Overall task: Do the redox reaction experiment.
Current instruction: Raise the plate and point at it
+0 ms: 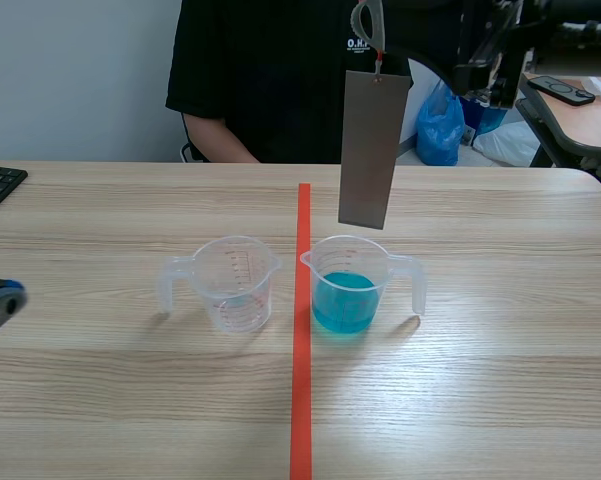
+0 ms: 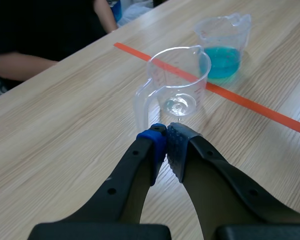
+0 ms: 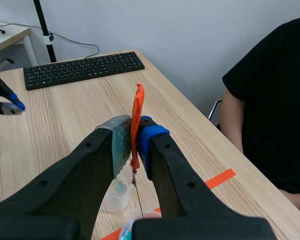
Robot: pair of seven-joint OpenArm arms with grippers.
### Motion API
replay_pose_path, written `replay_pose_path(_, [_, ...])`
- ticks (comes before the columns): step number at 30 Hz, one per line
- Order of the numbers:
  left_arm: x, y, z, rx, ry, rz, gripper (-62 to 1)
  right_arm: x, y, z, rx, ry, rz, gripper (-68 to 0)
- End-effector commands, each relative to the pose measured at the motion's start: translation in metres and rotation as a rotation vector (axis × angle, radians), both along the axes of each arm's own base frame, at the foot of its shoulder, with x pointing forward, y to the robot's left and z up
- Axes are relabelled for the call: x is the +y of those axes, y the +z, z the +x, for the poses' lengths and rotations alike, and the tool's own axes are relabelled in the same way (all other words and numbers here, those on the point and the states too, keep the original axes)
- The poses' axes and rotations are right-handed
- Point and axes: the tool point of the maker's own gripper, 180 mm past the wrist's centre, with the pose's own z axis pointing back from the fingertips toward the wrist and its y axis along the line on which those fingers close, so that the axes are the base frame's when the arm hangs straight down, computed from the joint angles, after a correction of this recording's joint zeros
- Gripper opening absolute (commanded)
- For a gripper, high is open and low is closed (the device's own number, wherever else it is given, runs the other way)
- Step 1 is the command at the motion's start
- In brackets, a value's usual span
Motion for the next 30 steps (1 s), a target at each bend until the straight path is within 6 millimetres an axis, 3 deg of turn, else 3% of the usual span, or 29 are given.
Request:
replay_pose_path(1, [-0.013, 0.006, 0.007, -0.020, -0.022, -0.038, -57.1, 0.000, 0.015, -0.001, -0.046, 0.010, 0.014, -65.8])
replay_pose_path(12, [-0.075, 0.014, 0.059, -0.009, -0.103, -0.185, -57.1, 0.000, 0.015, -0.001, -0.046, 0.010, 0.014, -65.8])
replay_pose_path(19, [-0.112, 0.014, 0.073, -0.006, -0.167, -0.218, -57.1, 0.000, 0.015, -0.001, -0.046, 0.010, 0.014, -65.8])
replay_pose_path(30, [-0.145, 0.012, 0.089, 0.006, -0.197, -0.258, -57.1, 0.000, 0.015, -0.001, -0.046, 0.010, 0.014, -65.8])
